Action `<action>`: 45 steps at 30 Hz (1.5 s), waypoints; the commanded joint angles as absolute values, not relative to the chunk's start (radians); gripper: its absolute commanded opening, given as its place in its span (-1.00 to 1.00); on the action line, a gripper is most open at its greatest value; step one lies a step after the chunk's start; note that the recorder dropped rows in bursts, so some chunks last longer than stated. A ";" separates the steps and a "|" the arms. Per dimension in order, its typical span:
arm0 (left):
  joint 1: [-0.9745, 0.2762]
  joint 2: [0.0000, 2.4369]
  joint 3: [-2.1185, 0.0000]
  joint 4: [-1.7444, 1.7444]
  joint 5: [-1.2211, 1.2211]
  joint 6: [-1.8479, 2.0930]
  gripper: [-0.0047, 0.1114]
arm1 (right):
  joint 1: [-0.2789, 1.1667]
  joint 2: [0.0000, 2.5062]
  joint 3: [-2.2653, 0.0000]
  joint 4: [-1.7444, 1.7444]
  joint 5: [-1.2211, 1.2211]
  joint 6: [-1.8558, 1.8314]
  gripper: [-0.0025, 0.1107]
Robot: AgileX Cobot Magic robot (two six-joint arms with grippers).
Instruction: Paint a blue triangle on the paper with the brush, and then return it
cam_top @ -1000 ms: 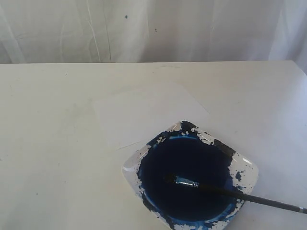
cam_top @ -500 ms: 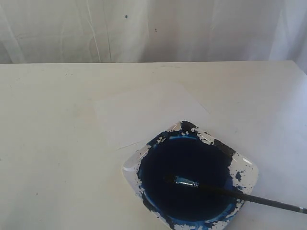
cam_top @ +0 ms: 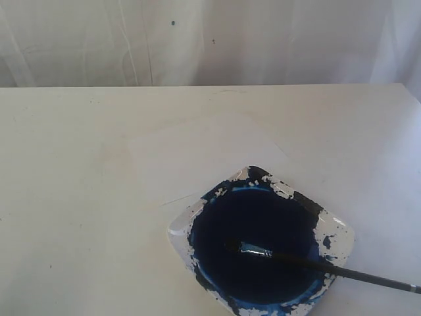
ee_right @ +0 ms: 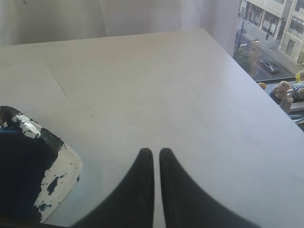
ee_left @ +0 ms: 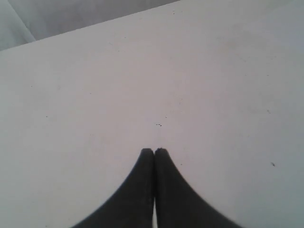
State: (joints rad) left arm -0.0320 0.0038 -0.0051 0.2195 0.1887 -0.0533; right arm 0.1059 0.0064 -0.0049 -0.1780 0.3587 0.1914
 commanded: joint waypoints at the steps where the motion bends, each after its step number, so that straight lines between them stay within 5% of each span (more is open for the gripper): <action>1: -0.032 0.000 0.000 0.246 0.172 -0.045 -0.92 | 0.109 0.000 0.000 -0.184 0.353 0.194 -0.86; 8: -0.032 0.000 0.000 0.062 0.093 -0.055 -0.92 | 0.109 0.000 0.000 -0.184 0.353 0.194 -0.86; 21: -0.032 0.000 0.000 -0.097 -0.636 -0.035 -0.92 | 0.109 0.000 0.000 -0.184 0.353 0.194 -0.86; 26: -0.032 0.055 0.000 -0.097 -0.645 0.000 -0.92 | 0.109 0.000 0.000 -0.184 0.353 0.194 -0.86; 40: -0.032 0.678 -0.311 -0.089 -0.801 -0.031 -0.92 | 0.109 0.000 0.000 -0.184 0.353 0.194 -0.86; 45: -0.032 0.996 -0.538 -0.076 -0.573 -0.400 -0.92 | 0.109 0.000 0.000 -0.184 0.353 0.194 -0.86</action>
